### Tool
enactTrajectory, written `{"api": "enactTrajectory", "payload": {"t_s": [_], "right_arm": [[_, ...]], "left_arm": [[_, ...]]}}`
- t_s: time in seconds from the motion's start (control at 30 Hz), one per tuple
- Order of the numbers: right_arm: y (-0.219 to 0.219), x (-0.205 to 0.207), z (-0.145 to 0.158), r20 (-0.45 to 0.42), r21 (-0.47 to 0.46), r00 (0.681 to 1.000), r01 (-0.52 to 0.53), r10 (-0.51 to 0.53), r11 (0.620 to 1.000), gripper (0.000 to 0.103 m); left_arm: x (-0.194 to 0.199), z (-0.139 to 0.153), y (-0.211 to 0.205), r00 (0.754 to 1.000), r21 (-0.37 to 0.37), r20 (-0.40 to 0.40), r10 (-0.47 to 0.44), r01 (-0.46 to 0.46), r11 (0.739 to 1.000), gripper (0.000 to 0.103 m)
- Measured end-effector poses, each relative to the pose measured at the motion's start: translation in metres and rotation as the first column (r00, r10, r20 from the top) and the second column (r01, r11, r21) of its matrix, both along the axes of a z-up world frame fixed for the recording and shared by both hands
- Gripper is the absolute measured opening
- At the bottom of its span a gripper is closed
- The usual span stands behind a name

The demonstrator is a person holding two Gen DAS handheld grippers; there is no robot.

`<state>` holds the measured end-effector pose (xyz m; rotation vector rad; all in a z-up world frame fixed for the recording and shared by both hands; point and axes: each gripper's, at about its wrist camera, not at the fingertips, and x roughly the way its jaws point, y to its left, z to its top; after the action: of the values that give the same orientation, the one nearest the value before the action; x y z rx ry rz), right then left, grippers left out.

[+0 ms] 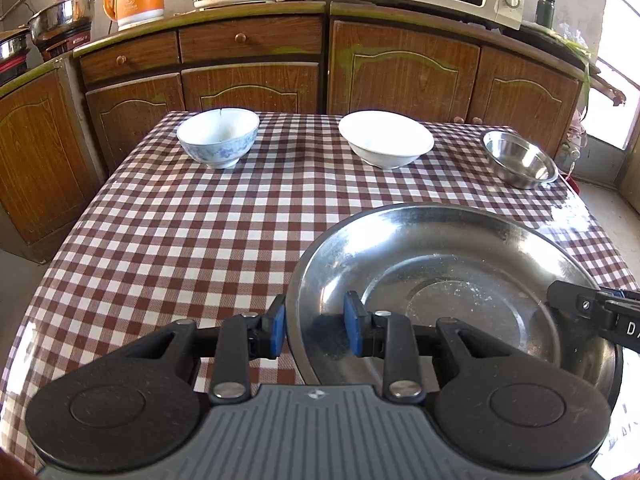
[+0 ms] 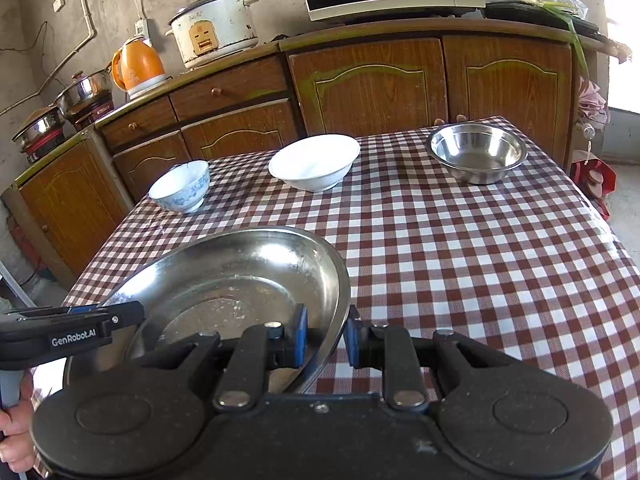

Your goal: Organize plates and bowls

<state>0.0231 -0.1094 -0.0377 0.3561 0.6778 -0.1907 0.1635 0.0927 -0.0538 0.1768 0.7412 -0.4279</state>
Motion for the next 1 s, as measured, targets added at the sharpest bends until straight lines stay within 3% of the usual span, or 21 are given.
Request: {"api": "enactTrajectory", "payload": {"t_s": [1.0], "right_arm": [[-0.036, 0.107, -0.062, -0.032, 0.002, 0.999, 0.023, -0.023, 1.000, 0.026]], "left_arm": [[0.096, -0.046, -0.036, 0.999, 0.025, -0.028, 0.019, -0.019, 1.000, 0.030]]}}
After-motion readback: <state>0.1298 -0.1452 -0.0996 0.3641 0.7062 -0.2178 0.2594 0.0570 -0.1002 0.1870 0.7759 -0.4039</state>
